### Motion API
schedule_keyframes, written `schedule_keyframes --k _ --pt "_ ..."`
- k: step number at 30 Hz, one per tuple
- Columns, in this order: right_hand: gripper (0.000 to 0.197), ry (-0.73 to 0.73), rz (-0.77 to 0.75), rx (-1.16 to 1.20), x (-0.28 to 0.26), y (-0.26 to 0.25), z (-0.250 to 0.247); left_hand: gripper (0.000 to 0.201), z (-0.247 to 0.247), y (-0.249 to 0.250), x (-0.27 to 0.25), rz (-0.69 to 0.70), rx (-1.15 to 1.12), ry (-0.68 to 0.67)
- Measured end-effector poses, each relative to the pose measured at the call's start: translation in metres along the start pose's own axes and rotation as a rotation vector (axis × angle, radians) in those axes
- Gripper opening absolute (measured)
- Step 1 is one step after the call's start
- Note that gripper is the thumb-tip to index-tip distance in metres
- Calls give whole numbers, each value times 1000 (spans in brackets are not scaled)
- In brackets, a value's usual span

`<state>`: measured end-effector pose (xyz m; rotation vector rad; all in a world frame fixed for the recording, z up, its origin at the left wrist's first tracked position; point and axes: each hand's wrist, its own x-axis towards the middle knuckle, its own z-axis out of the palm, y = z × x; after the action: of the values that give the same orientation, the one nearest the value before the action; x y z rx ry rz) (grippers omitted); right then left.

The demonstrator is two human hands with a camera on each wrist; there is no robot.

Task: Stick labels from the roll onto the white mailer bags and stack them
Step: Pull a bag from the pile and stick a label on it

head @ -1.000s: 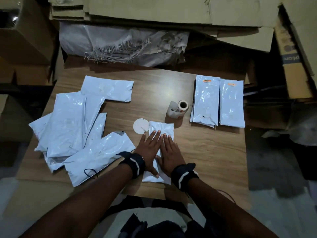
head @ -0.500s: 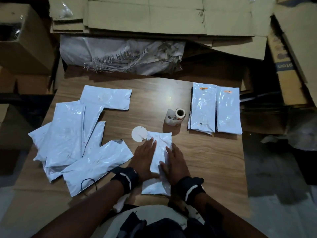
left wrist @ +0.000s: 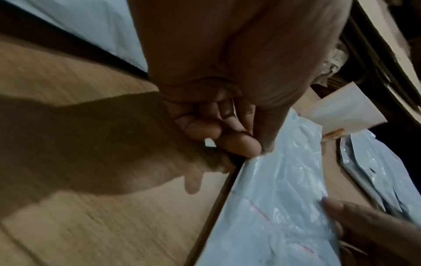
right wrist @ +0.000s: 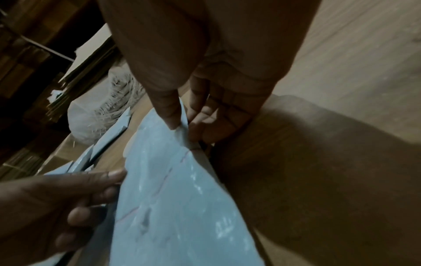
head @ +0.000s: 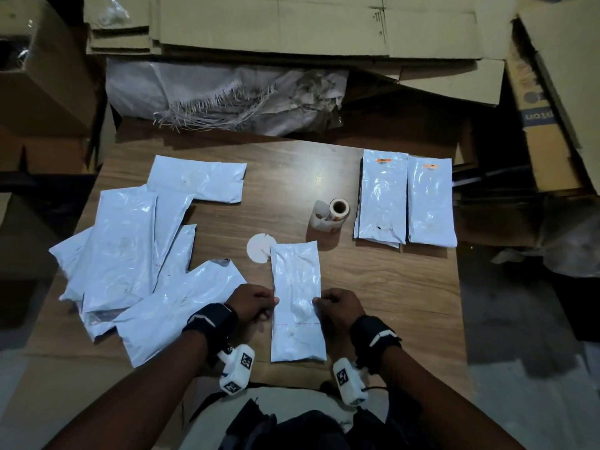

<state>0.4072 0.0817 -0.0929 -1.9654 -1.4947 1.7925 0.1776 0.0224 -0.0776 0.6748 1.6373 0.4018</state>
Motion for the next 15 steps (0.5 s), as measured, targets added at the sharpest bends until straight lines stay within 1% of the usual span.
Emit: schedule_keyframes --k 2,3,6,8,12,15 --pt "12 -34 8 24 -5 -6 -4 17 -2 5 -4 -50 -44 -31" --pt "15 -43 -6 26 -9 -11 -6 15 -3 8 -7 -52 -60 -39" --pt "20 -48 -71 53 -21 -23 -14 18 -9 22 -21 -17 -159 -47" --pt "19 -66 -121 140 -31 -34 -19 20 -13 32 -31 29 -250 -73" --pt "15 -104 -178 289 -56 -62 -28 27 -25 53 -48 84 -332 -157" --pt "19 -115 -188 390 -71 -77 -34 32 -31 63 -62 116 -380 -220"
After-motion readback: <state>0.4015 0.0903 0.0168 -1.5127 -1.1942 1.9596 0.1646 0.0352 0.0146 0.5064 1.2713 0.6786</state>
